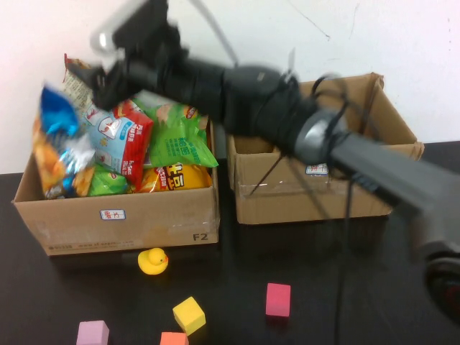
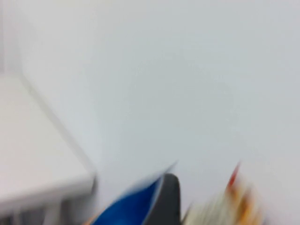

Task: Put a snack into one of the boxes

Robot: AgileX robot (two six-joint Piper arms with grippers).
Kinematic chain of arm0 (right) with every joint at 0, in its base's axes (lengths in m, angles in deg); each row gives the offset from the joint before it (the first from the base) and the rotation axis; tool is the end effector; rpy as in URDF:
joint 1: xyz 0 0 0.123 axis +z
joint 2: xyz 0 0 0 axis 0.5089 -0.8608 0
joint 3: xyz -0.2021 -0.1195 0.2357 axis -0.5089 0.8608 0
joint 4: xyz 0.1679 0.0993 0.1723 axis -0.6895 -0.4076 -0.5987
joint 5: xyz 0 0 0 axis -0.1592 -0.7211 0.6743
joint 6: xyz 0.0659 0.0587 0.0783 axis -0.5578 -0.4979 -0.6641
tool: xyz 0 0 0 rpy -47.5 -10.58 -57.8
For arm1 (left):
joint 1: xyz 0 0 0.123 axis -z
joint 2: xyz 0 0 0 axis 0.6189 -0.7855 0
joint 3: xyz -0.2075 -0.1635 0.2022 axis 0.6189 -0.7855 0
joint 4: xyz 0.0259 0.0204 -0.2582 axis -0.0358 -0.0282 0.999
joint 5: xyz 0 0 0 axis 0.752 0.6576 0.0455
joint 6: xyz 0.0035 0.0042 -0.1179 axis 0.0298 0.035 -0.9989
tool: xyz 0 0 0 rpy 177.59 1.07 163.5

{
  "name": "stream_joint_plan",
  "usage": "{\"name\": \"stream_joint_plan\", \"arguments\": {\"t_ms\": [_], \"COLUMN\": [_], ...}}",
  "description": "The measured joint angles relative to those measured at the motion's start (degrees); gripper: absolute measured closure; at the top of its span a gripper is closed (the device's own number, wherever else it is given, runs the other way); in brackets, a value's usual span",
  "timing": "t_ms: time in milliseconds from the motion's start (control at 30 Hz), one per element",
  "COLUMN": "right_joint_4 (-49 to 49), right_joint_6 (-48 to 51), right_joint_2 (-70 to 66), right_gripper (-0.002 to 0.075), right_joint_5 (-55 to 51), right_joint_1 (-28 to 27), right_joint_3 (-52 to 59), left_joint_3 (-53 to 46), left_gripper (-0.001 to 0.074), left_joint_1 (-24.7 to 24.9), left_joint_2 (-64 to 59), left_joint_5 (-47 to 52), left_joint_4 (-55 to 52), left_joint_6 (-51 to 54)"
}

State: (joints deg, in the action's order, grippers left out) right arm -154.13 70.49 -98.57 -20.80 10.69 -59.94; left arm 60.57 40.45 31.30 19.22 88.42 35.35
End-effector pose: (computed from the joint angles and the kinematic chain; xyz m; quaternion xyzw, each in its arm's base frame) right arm 0.4692 0.4415 0.3318 -0.3837 0.5979 0.2339 0.6638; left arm 0.0400 -0.0025 0.1688 0.0298 0.7941 -0.0057 0.6070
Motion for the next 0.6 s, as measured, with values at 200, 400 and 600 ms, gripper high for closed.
{"name": "stream_joint_plan", "arguments": {"t_ms": [200, 400, 600], "right_joint_4": [2.7, 3.3, 3.4], "right_joint_6": [-0.9, -0.9, 1.4], "right_joint_2": [12.4, 28.5, 48.0], "right_gripper": [0.0347, 0.0682, 0.0722], "right_joint_5": [0.0, 4.9, 9.6], "right_joint_1": [0.0, 0.0, -0.1], "right_joint_3": [9.0, 30.4, 55.9], "left_joint_3": [0.0, 0.0, 0.0], "left_gripper": [0.0737, 0.0736, 0.0736], "left_joint_1": [0.0, 0.0, 0.0], "left_joint_2": [0.0, 0.0, 0.0], "left_joint_5": [0.0, 0.0, 0.0], "left_joint_4": [0.0, 0.0, 0.0], "left_joint_6": [0.0, 0.0, 0.0]}}
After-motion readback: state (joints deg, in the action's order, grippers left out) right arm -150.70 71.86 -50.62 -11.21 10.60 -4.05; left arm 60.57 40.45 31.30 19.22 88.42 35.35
